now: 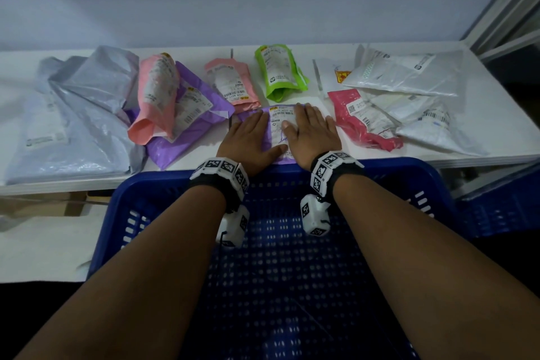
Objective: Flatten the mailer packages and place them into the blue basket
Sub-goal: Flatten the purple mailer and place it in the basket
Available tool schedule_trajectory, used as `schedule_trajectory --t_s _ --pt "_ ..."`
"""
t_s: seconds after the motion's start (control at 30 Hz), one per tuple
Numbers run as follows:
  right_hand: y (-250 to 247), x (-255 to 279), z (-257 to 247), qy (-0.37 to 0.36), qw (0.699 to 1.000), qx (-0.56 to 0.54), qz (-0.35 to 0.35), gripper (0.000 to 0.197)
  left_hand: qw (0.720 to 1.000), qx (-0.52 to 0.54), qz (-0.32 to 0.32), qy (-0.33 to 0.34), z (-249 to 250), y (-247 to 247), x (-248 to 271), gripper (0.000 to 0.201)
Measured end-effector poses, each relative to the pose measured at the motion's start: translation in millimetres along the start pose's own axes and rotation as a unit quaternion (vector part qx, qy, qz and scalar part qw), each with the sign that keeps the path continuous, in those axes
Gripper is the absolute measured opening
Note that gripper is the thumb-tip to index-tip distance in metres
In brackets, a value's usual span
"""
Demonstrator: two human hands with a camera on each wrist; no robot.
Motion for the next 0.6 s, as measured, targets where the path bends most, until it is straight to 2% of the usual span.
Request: schedule_trajectory --t_s 0.13,0.2,0.3,0.43,0.6 --pt "-1.6 4.6 0.8 0.026 0.999 0.019 0.005 0.076 1.0 0.008 -0.007 -0.012 -0.5 0.1 0.2 0.094" --pt "-3.9 7.0 0.6 0.034 0.999 0.017 0.017 0.079 0.999 0.013 0.014 -0.028 -3.1 0.1 3.0 0.098" --pt "-5.6 9.5 2.1 0.056 0.998 0.006 0.016 0.085 0.994 0.007 0.065 -0.084 -2.2 -4.0 12.8 0.101" --pt "-5.9 16.3 5.7 0.067 0.998 -0.004 0.018 0.086 0.981 0.017 0.056 -0.183 4.4 -6.1 28.7 0.123" --pt "-6.6 31.2 12.9 0.081 0.997 -0.012 0.006 0.083 0.976 0.015 0.051 -0.211 5.7 -4.5 35.0 0.121"
Point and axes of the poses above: each hand's wrist, its own x-axis away from the middle knuckle, its own y-axis out of the palm, z = x × y, the point moved 5 cm from there along -x, towards the middle knuckle, and after that the axes turned 15 degrees about y, right-handed, at the moved point
